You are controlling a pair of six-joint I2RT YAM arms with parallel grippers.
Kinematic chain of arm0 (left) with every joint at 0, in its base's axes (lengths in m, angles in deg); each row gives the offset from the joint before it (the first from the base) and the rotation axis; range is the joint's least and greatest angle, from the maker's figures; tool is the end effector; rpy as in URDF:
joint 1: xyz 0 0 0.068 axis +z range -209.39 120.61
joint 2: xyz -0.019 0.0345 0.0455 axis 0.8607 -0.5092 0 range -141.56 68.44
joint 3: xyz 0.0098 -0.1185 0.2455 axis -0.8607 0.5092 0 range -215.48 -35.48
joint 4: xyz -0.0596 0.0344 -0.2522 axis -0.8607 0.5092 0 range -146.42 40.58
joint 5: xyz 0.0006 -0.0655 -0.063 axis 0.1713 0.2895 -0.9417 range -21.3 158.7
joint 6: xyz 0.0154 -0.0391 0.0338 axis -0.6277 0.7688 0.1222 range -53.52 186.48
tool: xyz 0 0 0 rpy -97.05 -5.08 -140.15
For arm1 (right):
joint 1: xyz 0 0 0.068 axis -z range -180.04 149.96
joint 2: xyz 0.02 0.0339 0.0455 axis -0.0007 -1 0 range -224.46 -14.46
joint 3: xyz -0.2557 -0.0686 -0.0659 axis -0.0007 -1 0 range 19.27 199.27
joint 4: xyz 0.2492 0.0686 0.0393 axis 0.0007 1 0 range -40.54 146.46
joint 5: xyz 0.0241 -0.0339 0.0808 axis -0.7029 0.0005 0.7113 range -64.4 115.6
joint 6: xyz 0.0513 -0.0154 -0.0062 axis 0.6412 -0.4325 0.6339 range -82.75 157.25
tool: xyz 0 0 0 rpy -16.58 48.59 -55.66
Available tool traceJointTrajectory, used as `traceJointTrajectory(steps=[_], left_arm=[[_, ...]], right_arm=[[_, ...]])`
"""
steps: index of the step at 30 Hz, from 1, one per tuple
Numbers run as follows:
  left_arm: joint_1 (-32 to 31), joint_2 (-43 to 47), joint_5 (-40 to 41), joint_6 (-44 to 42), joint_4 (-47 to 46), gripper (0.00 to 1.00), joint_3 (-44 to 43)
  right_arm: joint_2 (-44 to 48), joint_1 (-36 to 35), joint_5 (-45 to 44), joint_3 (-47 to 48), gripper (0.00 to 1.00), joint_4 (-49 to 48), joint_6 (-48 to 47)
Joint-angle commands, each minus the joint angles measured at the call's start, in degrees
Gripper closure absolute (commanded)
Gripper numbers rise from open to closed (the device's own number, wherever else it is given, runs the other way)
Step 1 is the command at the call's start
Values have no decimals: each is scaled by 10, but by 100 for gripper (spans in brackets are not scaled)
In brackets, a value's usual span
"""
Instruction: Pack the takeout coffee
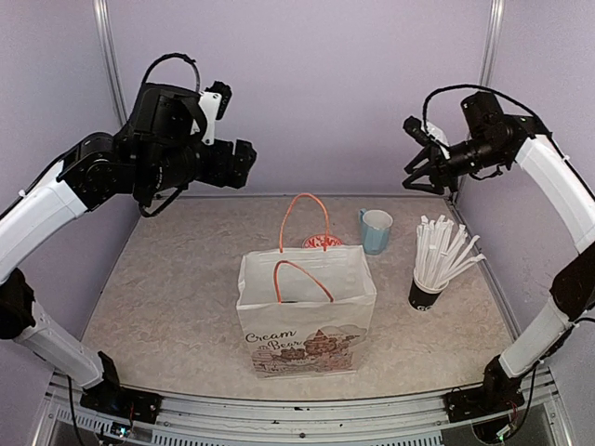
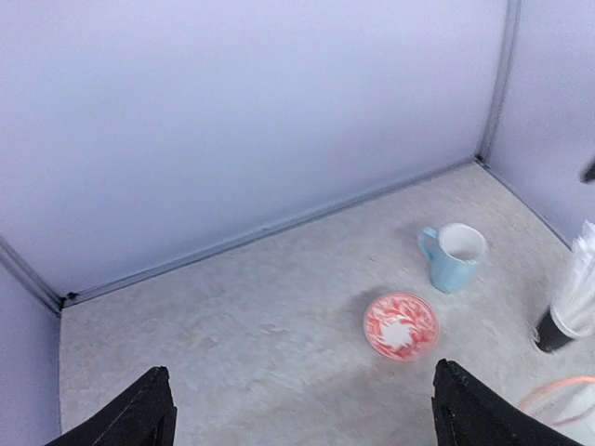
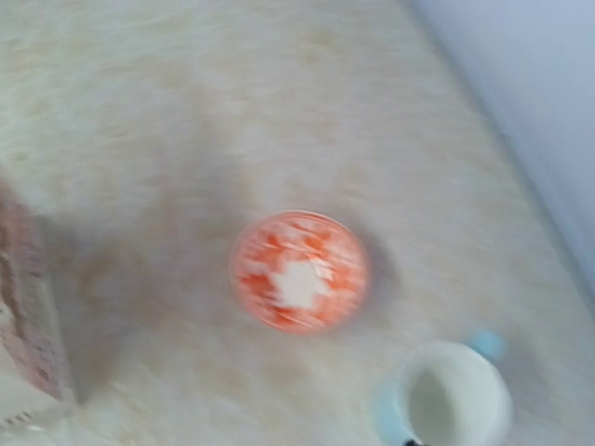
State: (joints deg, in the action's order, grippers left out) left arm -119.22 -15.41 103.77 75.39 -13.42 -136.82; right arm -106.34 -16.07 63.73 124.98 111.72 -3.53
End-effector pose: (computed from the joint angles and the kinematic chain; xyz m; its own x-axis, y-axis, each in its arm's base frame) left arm 0.1688 -0.2494 0.4623 -0.2832 0.2347 -0.9299 0.4080 0.9070 0.1046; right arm 0.3014 0.1095 0.4180 -0.1453 -0.5763 -0.8042 -0.9323 0.3519 -0.0838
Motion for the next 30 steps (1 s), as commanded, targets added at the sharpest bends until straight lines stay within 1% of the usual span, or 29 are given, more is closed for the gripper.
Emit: traceJointTrajectory(steps=[1, 3, 6, 9, 11, 12, 15, 16, 21, 26, 29, 30], left_arm=[[103, 76, -36, 4, -156, 10, 93], [135, 115, -71, 14, -201, 13, 151], [160, 163, -88, 16, -243, 14, 220], [180, 176, -111, 16, -243, 15, 246], [191, 167, -125, 16, -240, 16, 253], [197, 156, -133, 16, -239, 18, 255], [219, 129, -149, 14, -238, 26, 258], [223, 118, -153, 13, -240, 27, 259], [225, 99, -170, 1, -262, 27, 266], [226, 93, -187, 7, -263, 27, 267], [225, 99, -190, 11, -260, 27, 270], [225, 102, -191, 12, -260, 27, 272]], right_arm=[[86, 69, 46, -57, 52, 29, -37], [140, 88, 56, -113, 52, 35, -53], [224, 91, 47, -205, 52, 46, -74], [285, 91, 43, -262, 50, 73, -97], [310, 91, 20, -298, 50, 76, -98], [319, 91, 10, -315, 50, 76, -99], [327, 91, -4, -350, 52, 76, -105], [327, 91, -5, -354, 53, 72, -101], [308, 91, -18, -349, 62, 35, -65], [276, 91, -5, -354, 69, 36, -63], [267, 91, -5, -352, 72, 38, -61], [267, 91, -7, -353, 75, 38, -61]])
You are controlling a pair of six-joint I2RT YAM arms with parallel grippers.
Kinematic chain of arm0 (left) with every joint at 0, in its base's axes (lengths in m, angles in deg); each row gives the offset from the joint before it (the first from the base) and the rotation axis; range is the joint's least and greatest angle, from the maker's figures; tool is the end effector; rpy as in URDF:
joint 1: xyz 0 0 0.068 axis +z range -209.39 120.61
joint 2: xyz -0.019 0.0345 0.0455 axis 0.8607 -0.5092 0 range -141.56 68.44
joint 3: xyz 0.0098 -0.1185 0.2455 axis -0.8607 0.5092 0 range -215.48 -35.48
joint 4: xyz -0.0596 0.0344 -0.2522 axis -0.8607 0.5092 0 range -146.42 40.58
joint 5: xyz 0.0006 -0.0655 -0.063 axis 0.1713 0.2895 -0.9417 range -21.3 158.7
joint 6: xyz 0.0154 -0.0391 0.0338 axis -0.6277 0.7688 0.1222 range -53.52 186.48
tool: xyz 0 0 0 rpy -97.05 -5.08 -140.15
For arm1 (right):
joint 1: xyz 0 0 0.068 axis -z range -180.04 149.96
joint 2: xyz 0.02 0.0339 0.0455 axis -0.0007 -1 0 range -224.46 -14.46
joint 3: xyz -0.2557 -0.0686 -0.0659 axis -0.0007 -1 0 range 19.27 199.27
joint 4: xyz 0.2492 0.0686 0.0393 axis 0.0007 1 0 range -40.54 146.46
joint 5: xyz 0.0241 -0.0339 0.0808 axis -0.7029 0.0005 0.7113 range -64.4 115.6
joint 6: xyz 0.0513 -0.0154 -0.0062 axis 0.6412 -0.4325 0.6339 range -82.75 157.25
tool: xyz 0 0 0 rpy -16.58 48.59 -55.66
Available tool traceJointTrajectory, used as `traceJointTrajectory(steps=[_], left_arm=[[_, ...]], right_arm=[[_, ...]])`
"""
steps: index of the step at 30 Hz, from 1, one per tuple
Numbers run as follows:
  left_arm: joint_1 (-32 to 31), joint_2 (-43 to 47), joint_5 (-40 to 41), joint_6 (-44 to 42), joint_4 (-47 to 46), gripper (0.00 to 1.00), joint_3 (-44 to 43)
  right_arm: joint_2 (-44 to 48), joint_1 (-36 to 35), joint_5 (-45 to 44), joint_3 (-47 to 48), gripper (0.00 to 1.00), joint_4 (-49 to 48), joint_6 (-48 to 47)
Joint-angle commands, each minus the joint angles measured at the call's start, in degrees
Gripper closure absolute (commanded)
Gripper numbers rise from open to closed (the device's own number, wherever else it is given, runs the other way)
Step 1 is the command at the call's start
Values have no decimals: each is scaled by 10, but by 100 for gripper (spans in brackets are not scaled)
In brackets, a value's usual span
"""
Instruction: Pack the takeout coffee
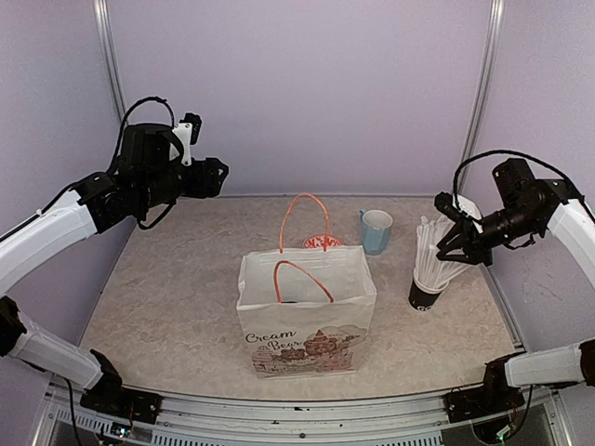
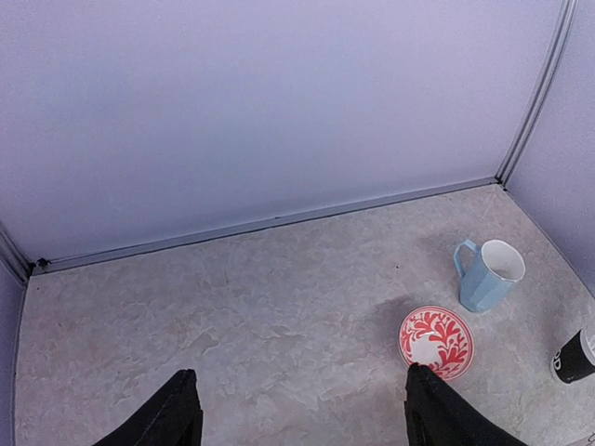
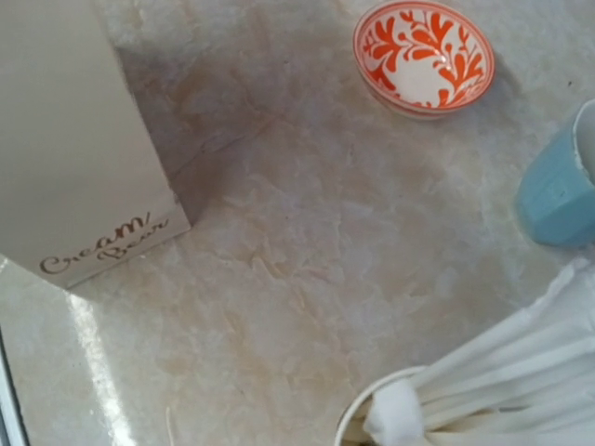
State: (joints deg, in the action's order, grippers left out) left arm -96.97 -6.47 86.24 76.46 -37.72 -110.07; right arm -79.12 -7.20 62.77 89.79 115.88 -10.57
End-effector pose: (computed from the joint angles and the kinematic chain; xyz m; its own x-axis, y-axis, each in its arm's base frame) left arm 0.2433 -0.1735 0.3917 -0.3162 0.0346 -0.9481 0.3055 0.9498 -0.0672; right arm 0.1907 0.0457 0.3478 -0.2881 -0.6313 -0.7200 -0.9048 0.4256 -0.0111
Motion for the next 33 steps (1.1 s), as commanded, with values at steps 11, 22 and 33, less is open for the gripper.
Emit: traceJointTrajectory(steps=[11, 22, 33], left_arm=[[3, 28, -8, 1, 1, 26, 15], [4, 26, 5, -4, 16, 25, 19], [19, 20, 8, -4, 35, 23, 14]], right_arm=[[-10, 2, 37, 145, 100, 81, -4], [-52, 2, 52, 466, 100, 125, 18], [-121, -5, 295, 543, 100, 125, 67]])
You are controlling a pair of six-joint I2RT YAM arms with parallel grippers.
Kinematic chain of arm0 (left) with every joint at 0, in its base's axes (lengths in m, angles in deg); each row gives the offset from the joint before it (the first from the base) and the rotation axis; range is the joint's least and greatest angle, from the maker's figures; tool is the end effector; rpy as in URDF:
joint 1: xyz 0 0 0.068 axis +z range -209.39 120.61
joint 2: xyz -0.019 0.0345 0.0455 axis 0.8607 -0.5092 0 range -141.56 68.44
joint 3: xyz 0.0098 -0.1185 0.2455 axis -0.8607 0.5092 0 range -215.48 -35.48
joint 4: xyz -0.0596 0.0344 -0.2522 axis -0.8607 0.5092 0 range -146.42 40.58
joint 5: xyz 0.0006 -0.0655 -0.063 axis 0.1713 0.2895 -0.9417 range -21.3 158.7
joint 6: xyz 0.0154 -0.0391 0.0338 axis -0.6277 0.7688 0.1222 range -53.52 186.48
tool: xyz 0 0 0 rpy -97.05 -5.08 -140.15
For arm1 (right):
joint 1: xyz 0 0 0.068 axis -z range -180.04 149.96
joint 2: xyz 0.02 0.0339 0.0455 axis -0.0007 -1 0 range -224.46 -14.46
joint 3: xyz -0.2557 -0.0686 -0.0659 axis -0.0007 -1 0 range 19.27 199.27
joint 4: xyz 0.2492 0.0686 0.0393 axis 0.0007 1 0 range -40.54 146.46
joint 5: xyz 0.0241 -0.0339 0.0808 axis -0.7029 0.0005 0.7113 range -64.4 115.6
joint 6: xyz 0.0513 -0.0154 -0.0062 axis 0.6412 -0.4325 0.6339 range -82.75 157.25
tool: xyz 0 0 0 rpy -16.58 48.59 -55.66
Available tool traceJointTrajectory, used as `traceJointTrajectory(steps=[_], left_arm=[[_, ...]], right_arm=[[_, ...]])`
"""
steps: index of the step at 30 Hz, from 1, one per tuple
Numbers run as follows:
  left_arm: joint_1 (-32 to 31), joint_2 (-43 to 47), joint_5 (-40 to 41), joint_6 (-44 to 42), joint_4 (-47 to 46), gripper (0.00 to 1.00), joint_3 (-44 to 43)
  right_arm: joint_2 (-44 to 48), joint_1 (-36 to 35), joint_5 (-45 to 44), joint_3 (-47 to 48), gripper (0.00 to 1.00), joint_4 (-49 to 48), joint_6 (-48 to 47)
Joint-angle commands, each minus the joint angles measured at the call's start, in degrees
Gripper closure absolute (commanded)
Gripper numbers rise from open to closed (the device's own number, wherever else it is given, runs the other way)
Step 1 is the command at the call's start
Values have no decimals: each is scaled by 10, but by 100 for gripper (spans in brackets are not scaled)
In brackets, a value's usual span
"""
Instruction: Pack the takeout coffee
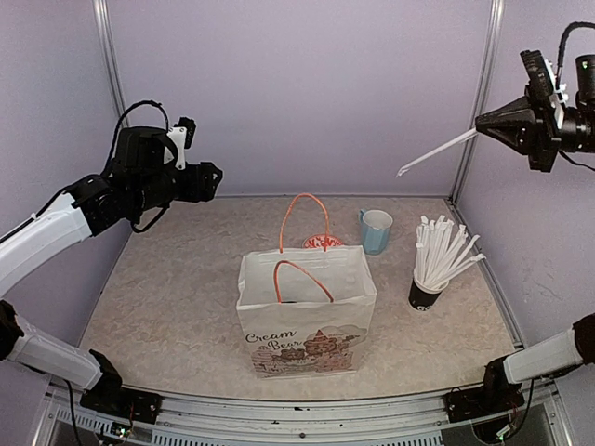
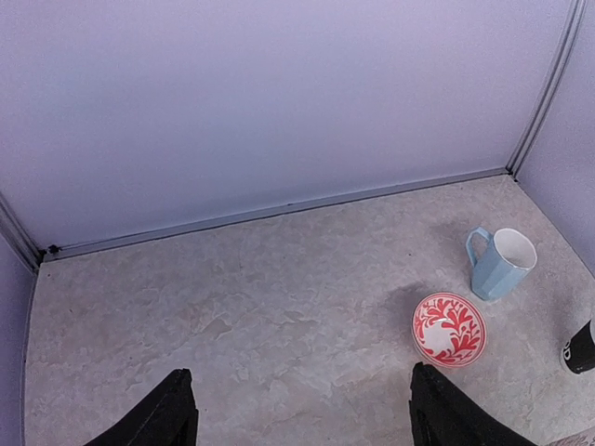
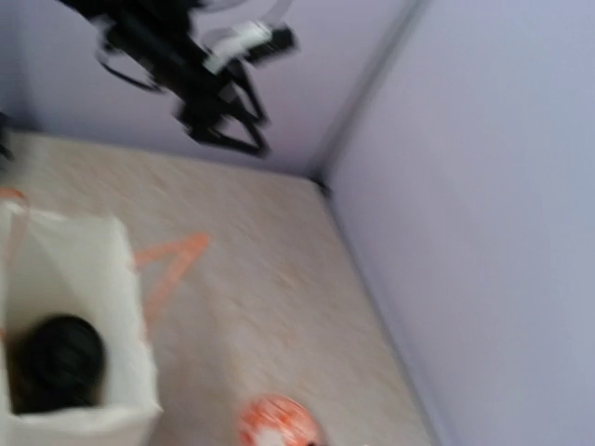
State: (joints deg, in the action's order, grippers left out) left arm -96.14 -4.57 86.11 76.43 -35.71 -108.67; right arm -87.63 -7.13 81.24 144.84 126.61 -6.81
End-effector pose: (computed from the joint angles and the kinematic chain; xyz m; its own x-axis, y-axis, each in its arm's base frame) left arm 0.2378 -0.1642 0.3888 -0.3368 0.0456 -0.9405 0.2925 0.9545 -0.0585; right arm 0.1262 0.0454 0.5576 0.2674 -0.3622 -0.8929 -0.8735 0.3001 -0.3833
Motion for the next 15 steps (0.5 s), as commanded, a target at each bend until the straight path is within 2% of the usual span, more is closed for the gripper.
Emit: traceJointTrajectory(steps=[1, 5, 11, 15], left_arm=[[12, 0, 10, -2, 17, 23, 0], [15, -2, 13, 2, 25, 23, -3], [15, -8, 23, 9, 52, 23, -21], [16, -11, 29, 11, 74, 23, -32]], right_arm=[[-40, -11, 127, -6, 100, 18, 33], [-53, -45, 152, -14, 100, 18, 36], [-53, -139, 118, -81, 100, 18, 18], [-71, -195, 98, -68, 100, 18, 16]])
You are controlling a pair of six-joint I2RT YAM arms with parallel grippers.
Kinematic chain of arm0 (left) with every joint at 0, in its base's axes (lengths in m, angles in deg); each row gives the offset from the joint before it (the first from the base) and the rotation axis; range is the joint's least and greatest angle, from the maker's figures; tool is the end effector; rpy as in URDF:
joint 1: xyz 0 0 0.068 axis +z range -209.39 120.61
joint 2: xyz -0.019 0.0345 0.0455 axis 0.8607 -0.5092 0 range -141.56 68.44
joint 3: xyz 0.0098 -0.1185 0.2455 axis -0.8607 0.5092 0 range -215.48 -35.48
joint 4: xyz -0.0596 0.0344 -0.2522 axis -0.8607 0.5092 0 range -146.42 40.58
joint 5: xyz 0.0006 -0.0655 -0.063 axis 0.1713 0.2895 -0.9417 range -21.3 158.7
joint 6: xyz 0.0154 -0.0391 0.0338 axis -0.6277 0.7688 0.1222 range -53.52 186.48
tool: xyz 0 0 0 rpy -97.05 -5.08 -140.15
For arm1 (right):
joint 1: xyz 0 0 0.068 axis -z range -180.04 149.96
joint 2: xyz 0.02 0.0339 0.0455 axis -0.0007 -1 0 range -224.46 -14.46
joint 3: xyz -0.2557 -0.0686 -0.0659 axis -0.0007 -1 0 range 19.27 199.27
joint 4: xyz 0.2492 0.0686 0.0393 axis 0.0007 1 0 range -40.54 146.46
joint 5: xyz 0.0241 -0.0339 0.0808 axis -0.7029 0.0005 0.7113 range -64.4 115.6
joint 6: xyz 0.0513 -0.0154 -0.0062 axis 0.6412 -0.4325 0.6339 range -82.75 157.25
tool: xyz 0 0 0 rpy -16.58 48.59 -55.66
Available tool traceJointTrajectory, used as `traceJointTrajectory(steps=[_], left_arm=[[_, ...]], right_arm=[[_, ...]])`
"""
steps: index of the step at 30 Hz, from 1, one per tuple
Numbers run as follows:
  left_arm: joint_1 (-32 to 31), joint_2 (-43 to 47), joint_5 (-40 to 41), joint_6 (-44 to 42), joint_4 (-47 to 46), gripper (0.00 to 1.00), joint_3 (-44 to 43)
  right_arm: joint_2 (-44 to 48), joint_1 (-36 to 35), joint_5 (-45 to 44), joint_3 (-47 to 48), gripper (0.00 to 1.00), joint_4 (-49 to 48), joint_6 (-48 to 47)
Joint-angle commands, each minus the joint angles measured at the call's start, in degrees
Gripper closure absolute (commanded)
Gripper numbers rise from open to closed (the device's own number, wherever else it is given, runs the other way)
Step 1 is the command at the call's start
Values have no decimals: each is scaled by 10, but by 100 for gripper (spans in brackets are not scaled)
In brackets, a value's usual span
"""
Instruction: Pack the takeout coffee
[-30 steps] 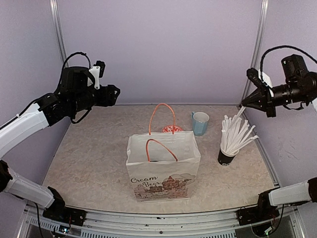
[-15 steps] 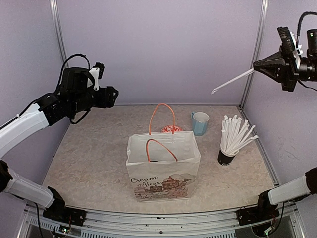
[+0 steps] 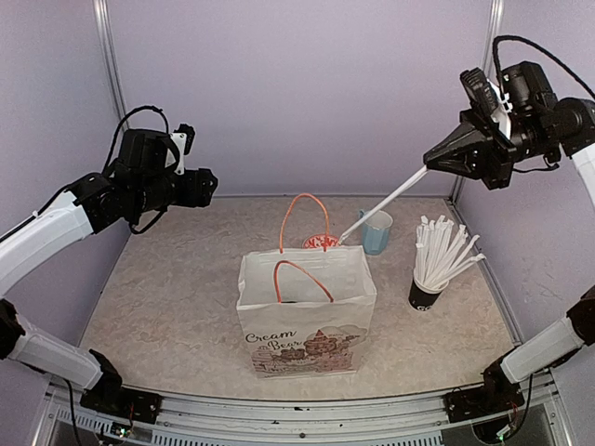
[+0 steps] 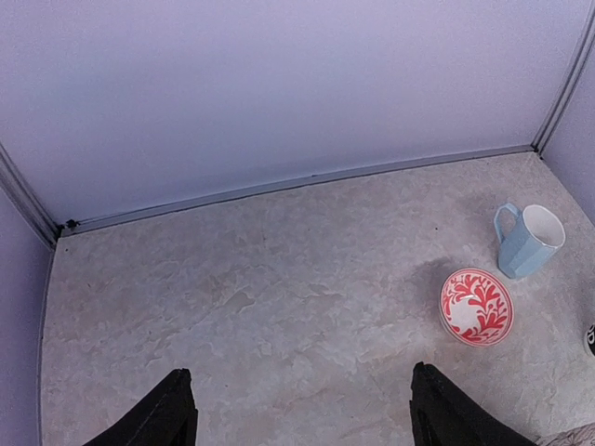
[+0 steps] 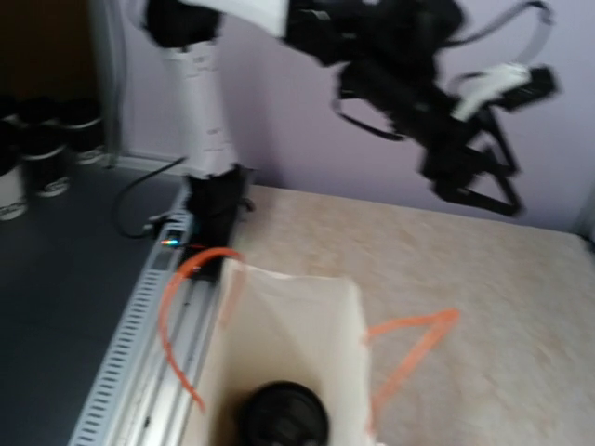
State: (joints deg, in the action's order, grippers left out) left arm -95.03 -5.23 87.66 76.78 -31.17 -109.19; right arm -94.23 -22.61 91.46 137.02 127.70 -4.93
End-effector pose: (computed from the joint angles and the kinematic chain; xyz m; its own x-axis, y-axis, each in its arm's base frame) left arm 0.2409 -0.1584 0.3810 -0.3965 0.0761 -0.9149 0.2452 0.9691 -0.0257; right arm 0.1693 0.1056 0.5143 0.0951 -0.2578 -0.9615 -0.9935 -0.0847 -0.0756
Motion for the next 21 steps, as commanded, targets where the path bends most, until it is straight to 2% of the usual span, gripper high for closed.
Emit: traceJointTrajectory(steps=[1, 12, 21], left_arm=[[5, -6, 15, 9, 33, 23, -28], [6, -1, 27, 15, 42, 23, -16], [6, -10, 18, 20, 30, 23, 1]], right_arm=[[-11, -51, -8, 16, 100, 7, -2], [-72, -181, -32, 23, 100, 6, -23], [-199, -247, -27, 93, 100, -2, -44]])
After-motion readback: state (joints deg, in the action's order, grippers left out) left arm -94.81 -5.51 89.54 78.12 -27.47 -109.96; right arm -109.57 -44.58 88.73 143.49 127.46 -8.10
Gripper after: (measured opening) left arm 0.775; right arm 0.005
